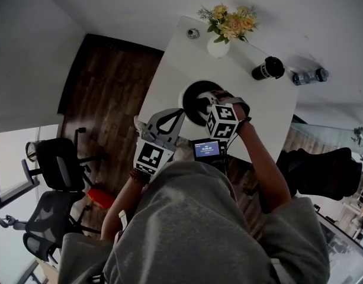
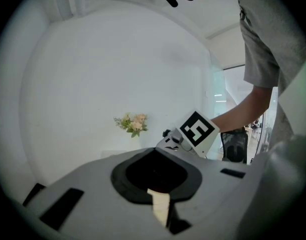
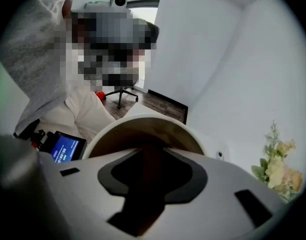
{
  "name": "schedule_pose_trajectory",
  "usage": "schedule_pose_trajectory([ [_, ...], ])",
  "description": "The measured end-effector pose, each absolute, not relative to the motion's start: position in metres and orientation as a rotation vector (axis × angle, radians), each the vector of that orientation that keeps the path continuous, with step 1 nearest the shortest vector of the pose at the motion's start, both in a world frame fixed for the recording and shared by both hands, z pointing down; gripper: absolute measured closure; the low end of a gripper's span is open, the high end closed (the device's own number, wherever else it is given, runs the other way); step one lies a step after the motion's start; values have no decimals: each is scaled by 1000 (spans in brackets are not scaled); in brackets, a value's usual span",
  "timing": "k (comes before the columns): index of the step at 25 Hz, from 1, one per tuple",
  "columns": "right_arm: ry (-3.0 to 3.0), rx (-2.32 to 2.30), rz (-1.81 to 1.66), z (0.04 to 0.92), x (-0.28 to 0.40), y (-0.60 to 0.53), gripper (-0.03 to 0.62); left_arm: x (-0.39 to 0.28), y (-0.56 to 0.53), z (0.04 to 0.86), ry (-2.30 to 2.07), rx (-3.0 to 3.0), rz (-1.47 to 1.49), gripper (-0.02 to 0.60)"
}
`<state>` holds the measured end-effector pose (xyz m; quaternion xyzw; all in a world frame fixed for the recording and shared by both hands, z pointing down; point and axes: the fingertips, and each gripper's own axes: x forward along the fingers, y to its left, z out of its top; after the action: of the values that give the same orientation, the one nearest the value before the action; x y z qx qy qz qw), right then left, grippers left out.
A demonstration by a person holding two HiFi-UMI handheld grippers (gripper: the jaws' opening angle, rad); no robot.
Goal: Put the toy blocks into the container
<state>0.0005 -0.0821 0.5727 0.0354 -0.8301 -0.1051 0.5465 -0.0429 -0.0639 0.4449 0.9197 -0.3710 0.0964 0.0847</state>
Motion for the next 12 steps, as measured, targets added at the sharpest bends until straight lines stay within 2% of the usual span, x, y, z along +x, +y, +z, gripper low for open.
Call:
schedule_pose_trajectory([
  [12, -2098, 423, -279, 509, 38, -111, 473, -27, -59, 447, -1045, 2773, 309, 575],
])
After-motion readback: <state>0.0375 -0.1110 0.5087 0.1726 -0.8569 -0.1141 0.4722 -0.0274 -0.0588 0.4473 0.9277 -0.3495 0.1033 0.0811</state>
